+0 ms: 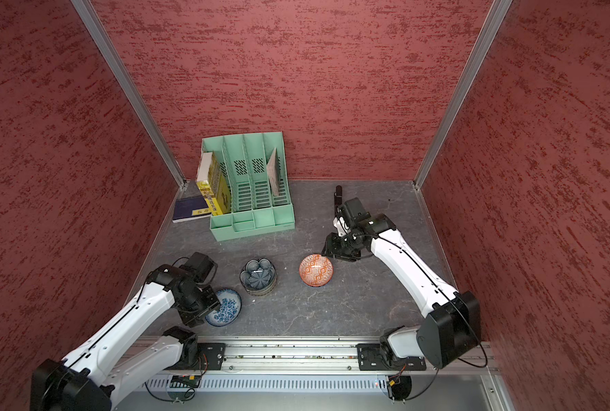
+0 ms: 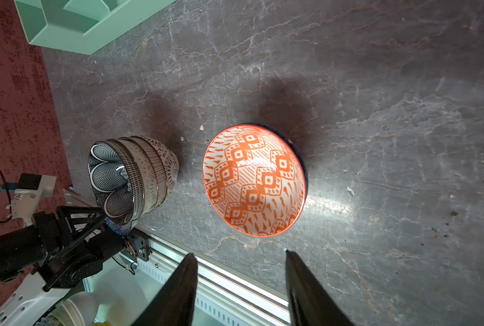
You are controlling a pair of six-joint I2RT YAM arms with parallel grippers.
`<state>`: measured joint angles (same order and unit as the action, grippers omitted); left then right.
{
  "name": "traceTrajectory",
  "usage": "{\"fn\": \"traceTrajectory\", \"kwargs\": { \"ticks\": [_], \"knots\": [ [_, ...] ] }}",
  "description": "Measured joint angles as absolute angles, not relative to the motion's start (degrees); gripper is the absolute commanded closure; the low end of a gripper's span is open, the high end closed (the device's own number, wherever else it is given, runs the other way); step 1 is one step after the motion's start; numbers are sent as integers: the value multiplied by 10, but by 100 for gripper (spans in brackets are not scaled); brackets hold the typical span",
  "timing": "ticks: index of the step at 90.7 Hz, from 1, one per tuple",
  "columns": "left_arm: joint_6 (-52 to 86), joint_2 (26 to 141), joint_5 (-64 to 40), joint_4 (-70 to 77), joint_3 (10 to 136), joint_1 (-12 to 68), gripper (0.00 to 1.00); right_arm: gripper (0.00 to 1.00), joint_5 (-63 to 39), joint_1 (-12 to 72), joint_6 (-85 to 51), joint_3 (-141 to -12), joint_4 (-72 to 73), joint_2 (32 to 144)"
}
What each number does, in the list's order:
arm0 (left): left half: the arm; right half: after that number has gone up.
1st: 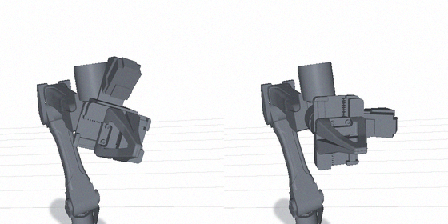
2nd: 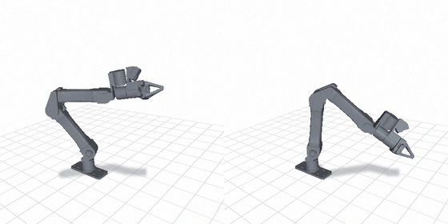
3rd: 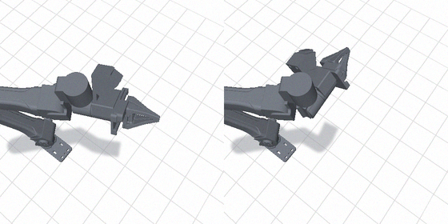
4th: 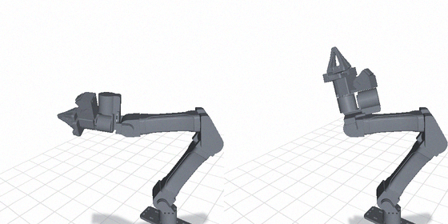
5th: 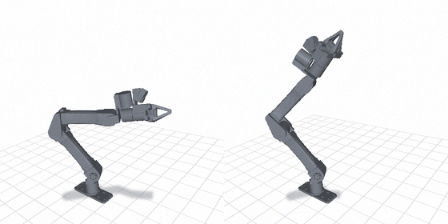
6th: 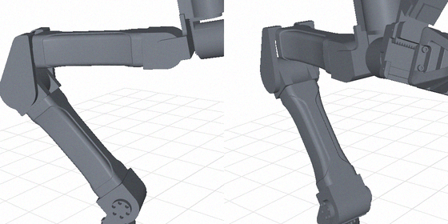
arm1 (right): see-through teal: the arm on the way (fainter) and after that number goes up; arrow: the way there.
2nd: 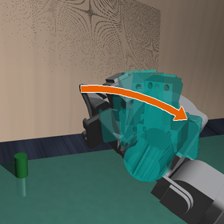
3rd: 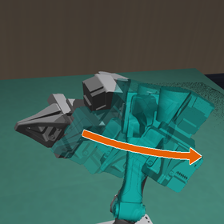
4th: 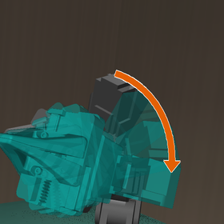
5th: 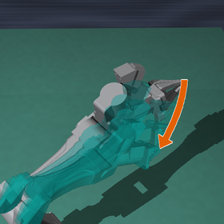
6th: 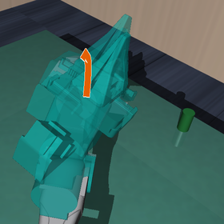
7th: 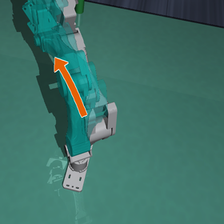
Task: Stack the bowls
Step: Pick up the bowl from the center of the board.
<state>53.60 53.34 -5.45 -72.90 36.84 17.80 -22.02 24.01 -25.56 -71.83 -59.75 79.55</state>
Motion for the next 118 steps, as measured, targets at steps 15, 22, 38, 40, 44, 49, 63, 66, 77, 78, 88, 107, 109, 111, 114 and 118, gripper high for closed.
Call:
{"fn": "traceTrajectory", "kwargs": {
  "ticks": [15,22,38,40,44,49,63,66,77,78,88,107,109,111,114,118],
  "knots": [
    [557,522,-60,-693,339,178,59,53,-232,241,-255,-718,-597,795],
    [564,519,-66,-679,320,178,61,54,-234,242,-255,-718,-597,795],
    [578,499,-71,-668,314,178,76,54,-234,243,-255,-715,-597,795],
    [576,498,-71,-668,314,178,79,54,-234,243,-255,-715,-597,795],
    [582,496,-72,-666,314,178,84,54,-234,243,-255,-714,-597,795],
    [581,495,-73,-664,314,180,90,54,-234,243,-255,-712,-597,795],
    [582,486,-82,-659,317,182,100,54,-234,244,-255,-711,-598,795],
    [582,486,-83,-659,317,183,100,54,-234,245,-255,-711,-598,795],
    [582,487,-86,-660,318,185,100,54,-234,246,-255,-711,-598,795],
    [582,487,-86,-660,318,185,100,54,-234,246,-255,-711,-598,795],
    [582,485,-87,-670,329,192,100,54,-234,246,-255,-711,-598,795],
    [571,482,-94,-740,389,201,100,54,-234,246,-255,-711,-598,795],
    [568,480,-94,-749,398,202,100,54,-234,246,-255,-711,-599,795],
    [564,478,-94,-760,411,202,100,54,-234,246,-255,-711,-599,795],
    [558,473,-94,-777,428,203,100,53,-234,246,-255,-711,-599,795],
    [549,467,-94,-801,454,203,100,52,-234,247,-255,-711,-600,795]
  ]
}}
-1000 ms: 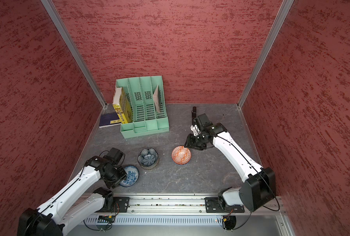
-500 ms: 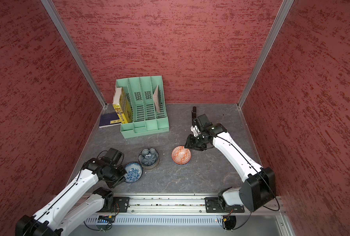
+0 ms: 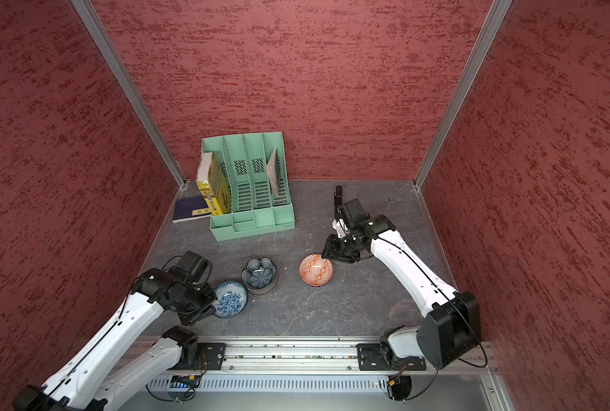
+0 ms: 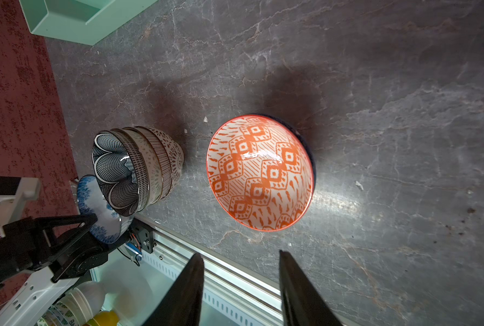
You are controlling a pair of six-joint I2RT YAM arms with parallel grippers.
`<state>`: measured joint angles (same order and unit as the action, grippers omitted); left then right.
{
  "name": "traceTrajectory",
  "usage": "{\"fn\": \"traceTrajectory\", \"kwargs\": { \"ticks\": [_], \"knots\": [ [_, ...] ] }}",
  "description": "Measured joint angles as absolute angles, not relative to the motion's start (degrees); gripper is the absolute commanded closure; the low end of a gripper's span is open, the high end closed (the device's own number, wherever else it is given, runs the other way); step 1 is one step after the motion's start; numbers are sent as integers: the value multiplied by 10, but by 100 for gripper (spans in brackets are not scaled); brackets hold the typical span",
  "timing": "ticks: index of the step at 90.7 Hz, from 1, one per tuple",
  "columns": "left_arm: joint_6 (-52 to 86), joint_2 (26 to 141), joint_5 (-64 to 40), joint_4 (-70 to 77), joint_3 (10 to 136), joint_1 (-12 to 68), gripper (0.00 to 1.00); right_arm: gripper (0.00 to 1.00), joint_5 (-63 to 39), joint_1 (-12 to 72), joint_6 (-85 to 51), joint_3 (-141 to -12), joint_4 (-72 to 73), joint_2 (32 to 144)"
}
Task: Stack the bowls
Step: Pick up the bowl from the center of the board.
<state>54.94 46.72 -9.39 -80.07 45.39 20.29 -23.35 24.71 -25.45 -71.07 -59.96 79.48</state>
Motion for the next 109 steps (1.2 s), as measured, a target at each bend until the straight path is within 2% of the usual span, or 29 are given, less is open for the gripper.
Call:
{"fn": "traceTrajectory", "kwargs": {
  "ticks": [17,40,73,100,109],
  "knots": [
    [501,463,-102,-896,582,203,100,50,-228,283,-250,-727,-615,795],
    [438,515,-133,-940,693,211,100,50,-222,340,-251,-817,-638,809],
    [380,703,-159,-863,761,276,100,49,-199,419,-262,-935,-677,879],
    [350,837,-162,-808,853,331,100,53,-178,449,-274,-943,-695,900],
    [346,861,-161,-803,877,340,100,57,-170,452,-277,-943,-700,910]
  ]
}}
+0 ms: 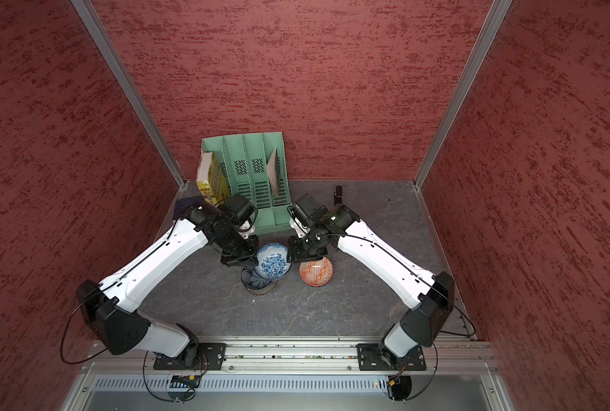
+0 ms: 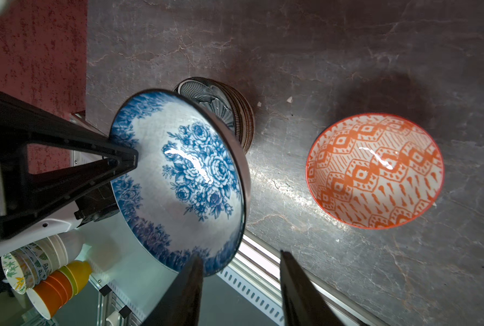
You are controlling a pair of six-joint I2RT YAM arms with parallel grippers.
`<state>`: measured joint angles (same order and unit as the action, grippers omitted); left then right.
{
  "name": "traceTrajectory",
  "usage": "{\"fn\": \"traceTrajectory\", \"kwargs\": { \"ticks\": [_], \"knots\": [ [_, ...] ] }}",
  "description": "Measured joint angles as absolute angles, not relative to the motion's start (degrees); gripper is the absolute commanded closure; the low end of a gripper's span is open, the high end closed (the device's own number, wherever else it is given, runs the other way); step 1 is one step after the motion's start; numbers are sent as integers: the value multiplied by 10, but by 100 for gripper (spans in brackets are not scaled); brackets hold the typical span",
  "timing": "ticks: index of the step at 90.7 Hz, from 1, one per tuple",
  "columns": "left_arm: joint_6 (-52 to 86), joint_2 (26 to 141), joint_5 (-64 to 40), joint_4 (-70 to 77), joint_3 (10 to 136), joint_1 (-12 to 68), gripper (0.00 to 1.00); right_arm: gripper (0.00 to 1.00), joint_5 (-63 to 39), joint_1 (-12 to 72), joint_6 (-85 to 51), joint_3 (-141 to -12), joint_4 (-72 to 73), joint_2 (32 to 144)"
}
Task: Stack the bowls
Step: Pick up the bowl from the center of the board.
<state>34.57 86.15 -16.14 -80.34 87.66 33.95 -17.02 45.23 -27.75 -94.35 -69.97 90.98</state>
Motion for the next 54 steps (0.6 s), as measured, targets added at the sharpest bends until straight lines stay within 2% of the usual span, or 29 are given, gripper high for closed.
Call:
{"fn": "traceTrajectory", "kwargs": {
  "ticks": [30,54],
  "knots": [
    [336,883,-160,-794,893,355,100,77,-130,453,-279,-968,-735,943],
    [336,883,-160,-794,893,361,100,84,-122,453,-278,-973,-740,960]
  ]
}}
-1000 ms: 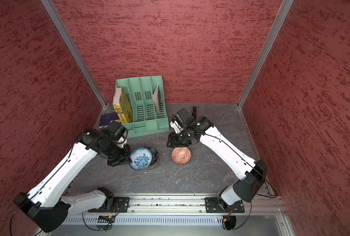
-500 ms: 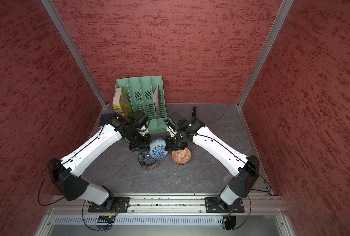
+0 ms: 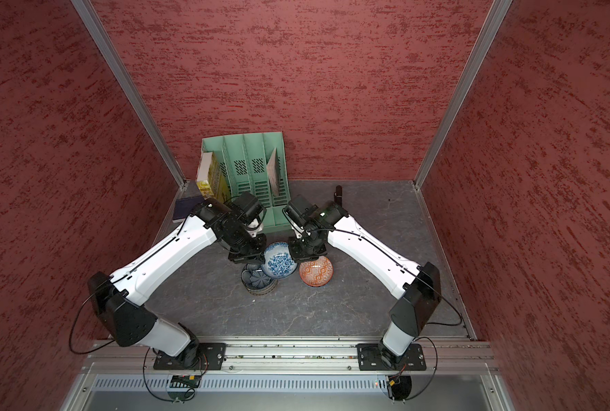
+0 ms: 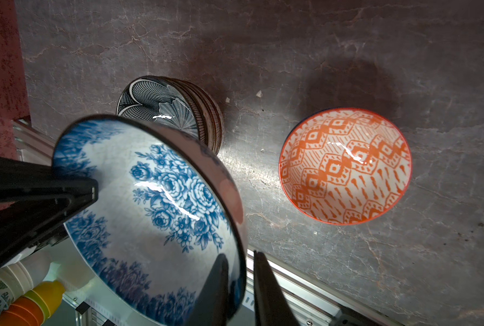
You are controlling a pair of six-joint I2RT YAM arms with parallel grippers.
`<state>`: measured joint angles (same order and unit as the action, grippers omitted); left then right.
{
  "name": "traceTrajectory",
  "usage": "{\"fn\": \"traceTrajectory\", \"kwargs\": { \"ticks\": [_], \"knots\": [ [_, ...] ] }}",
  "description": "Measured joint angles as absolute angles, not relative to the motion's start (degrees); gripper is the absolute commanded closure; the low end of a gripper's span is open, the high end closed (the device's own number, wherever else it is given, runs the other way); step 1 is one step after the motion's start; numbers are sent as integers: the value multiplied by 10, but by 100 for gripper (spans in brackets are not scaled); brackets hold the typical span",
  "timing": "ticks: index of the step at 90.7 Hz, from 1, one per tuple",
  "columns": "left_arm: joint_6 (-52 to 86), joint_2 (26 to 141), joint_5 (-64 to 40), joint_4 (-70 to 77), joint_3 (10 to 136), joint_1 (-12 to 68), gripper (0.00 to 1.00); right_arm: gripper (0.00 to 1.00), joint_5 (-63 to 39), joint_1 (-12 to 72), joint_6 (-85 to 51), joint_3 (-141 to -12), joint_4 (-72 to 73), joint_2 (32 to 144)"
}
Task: Stack the bowls
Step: Pick up the bowl from the center of the board.
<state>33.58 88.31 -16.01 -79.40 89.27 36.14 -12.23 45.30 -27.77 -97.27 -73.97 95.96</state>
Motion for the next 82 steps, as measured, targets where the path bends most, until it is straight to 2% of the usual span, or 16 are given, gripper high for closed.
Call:
{"fn": "traceTrajectory", "kwargs": {
  "ticks": [41,45,46,48,50,52,53,68,82],
  "knots": [
    [345,883,-163,-788,884,367,100,100,-108,453,-285,-980,-742,971],
    [345,883,-164,-786,882,368,66,100,-107,453,-285,-980,-743,971],
    [345,883,-165,-786,882,368,53,100,-106,453,-285,-980,-742,971],
    [342,883,-164,-785,882,368,37,100,-104,453,-282,-980,-742,972],
    [342,882,-164,-784,882,368,16,100,-104,453,-280,-980,-744,972],
    [342,882,-163,-783,882,368,5,100,-103,453,-279,-980,-747,973],
    [343,881,-163,-783,882,368,2,100,-102,453,-278,-980,-748,973],
    [353,836,-144,-759,863,339,0,100,-102,445,-267,-985,-766,981],
    [357,730,-143,-737,805,252,0,100,-105,418,-256,-986,-767,983]
  ]
}}
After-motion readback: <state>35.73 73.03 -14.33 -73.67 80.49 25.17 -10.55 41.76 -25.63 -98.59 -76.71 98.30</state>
